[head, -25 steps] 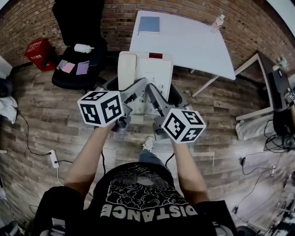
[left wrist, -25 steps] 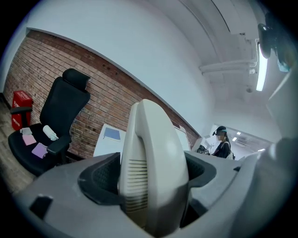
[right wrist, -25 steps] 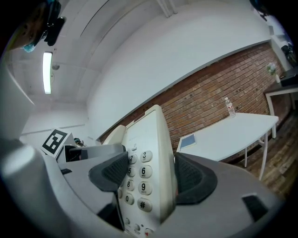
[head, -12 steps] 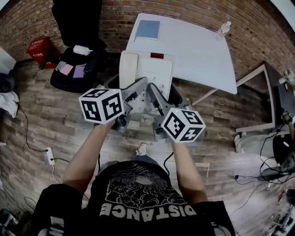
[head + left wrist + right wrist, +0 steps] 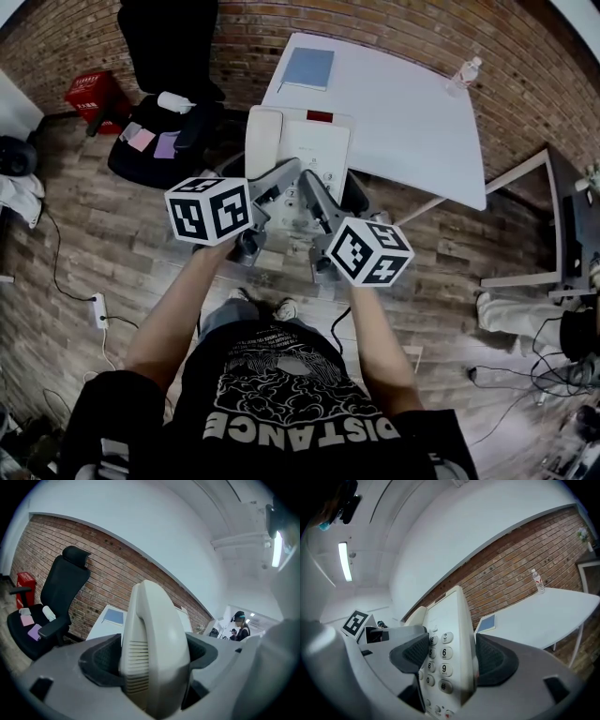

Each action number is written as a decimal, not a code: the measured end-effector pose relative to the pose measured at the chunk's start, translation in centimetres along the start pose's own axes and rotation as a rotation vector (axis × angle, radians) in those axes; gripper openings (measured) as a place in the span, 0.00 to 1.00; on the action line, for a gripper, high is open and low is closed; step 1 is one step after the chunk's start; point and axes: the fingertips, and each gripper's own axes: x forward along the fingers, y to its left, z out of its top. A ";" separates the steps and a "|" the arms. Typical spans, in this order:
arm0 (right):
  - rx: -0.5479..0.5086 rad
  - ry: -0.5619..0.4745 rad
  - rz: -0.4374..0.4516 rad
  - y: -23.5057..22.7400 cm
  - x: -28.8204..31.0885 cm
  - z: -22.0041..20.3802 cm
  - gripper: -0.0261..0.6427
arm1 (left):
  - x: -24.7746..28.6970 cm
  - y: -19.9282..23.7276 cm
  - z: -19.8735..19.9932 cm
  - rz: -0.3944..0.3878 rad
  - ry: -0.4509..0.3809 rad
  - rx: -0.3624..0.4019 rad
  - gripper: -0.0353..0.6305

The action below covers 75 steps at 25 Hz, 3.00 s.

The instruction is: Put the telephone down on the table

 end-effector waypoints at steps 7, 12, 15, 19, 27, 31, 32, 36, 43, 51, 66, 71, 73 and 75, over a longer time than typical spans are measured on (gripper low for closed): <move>0.021 0.025 -0.021 -2.3 2.4 -0.8 0.48 | 2.8 2.1 -0.6 0.001 0.031 -0.016 0.63; 0.048 0.044 -0.063 -4.5 5.9 -1.4 0.48 | 6.2 4.9 -0.3 -0.011 0.075 -0.030 0.63; 0.069 0.072 -0.087 -6.4 9.1 -1.5 0.48 | 9.0 7.4 0.2 -0.014 0.108 -0.048 0.63; 0.094 0.109 -0.114 -8.6 13.7 -2.0 0.48 | 12.7 11.3 0.7 -0.017 0.150 -0.077 0.63; 0.155 0.180 -0.177 -12.9 22.3 -3.0 0.48 | 19.6 18.5 1.6 -0.017 0.249 -0.140 0.63; 0.195 0.218 -0.215 -14.7 25.0 -4.2 0.48 | 22.0 21.1 1.0 -0.021 0.311 -0.174 0.63; 0.201 0.228 -0.224 -15.1 25.7 -4.4 0.48 | 22.6 21.7 1.0 -0.022 0.322 -0.181 0.63; 0.219 0.263 -0.267 -17.0 27.7 -5.1 0.48 | 25.0 23.7 0.5 -0.025 0.366 -0.215 0.63; 0.275 0.301 -0.298 -19.2 30.3 -6.4 0.48 | 27.8 26.0 -0.4 -0.015 0.430 -0.237 0.63; 0.307 0.336 -0.309 -20.1 32.0 -8.0 0.48 | 28.8 28.0 -1.4 0.012 0.482 -0.245 0.63; 0.326 0.347 -0.310 -21.3 33.0 -8.2 0.49 | 29.9 28.5 -1.2 0.043 0.465 -0.220 0.63; 0.284 0.355 -0.331 -21.2 32.1 -7.7 0.48 | 29.2 28.4 -1.0 0.075 0.459 -0.176 0.63; 0.257 0.341 -0.326 -21.0 31.7 -6.8 0.47 | 28.7 28.2 -0.6 0.087 0.448 -0.147 0.63; 0.238 0.332 -0.320 -20.8 31.5 -6.0 0.47 | 28.2 28.2 0.0 0.095 0.436 -0.129 0.63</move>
